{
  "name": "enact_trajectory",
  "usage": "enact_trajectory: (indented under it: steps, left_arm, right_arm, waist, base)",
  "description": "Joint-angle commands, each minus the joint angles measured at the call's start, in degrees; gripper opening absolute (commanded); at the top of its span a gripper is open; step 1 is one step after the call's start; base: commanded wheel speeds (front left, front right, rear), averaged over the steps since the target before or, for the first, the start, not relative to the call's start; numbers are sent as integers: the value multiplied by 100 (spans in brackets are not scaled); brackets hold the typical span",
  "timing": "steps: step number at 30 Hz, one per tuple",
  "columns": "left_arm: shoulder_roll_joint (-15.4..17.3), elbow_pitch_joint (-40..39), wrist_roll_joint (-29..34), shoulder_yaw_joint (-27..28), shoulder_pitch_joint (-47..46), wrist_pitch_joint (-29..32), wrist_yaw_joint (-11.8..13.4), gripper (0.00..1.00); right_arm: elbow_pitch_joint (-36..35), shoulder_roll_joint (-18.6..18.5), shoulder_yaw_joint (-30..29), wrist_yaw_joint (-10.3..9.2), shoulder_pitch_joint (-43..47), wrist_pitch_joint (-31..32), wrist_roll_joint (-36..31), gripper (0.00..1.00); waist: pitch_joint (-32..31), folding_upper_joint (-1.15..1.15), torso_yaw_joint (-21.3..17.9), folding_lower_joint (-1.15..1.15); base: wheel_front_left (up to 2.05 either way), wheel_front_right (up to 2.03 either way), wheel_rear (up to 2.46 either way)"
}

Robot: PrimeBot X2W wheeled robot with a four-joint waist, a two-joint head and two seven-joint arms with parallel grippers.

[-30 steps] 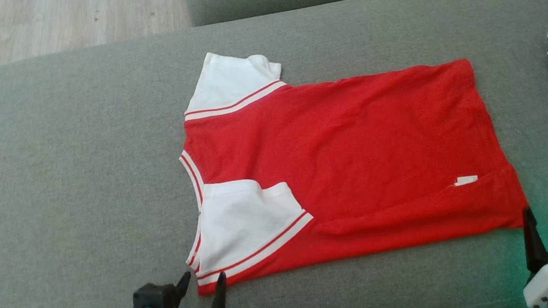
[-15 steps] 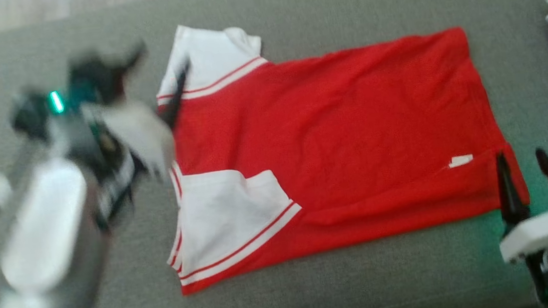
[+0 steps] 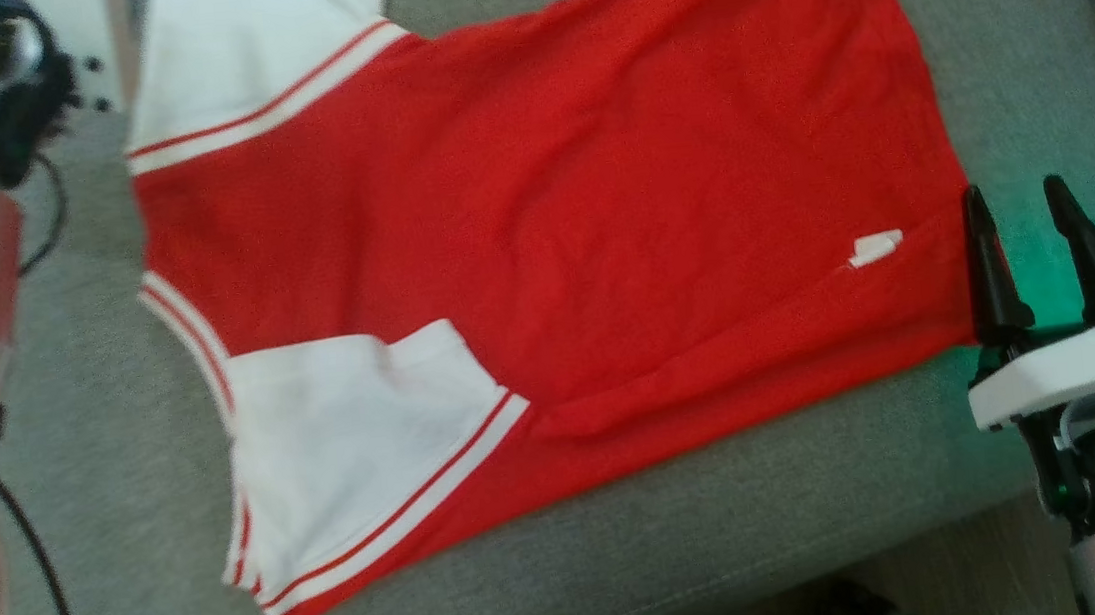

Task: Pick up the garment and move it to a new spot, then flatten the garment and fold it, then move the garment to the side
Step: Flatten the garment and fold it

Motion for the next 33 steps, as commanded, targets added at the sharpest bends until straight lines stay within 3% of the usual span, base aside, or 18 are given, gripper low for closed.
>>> enact_trajectory:
  steps: [1, 15, 16, 18, 24, 33]
  left_arm:
    - [325, -44, -19, 122, -310, -17, -31, 100]
    - [620, 1201, 81, -529, -890, -294, -33, 100]
    - [617, 1240, 60, -576, -904, -290, -33, 89]
    - [626, 1306, 48, -702, -939, -276, -33, 1]
    - [613, 1390, -212, -1007, -1068, -160, -34, 0]
    - [548, 1034, -545, -1311, -1218, -726, -34, 0]
  right_arm:
    - [-143, -65, 126, 37, -62, -80, 43, 100]
    - [143, -10, 190, 37, -263, -333, 153, 100]
    - [158, -9, 190, 37, -277, -339, 152, 100]
    - [183, -14, 183, 37, -306, -342, 153, 100]
    - [186, -58, 112, 37, -355, -339, 123, 100]
    - [21, -236, 274, 37, -810, -134, 139, 100]
  waist:
    - [336, 0, -335, 0]
    - [659, 0, -652, 0]
    - [657, 0, -654, 0]
    - [649, 0, -655, 0]
    - [555, 0, -601, 0]
    - [264, 0, -364, 0]
  base:
    - [0, 0, 0]
    - [0, 0, 0]
    - [0, 0, 0]
    - [0, 0, 0]
    - [0, 0, 0]
    - [0, 0, 0]
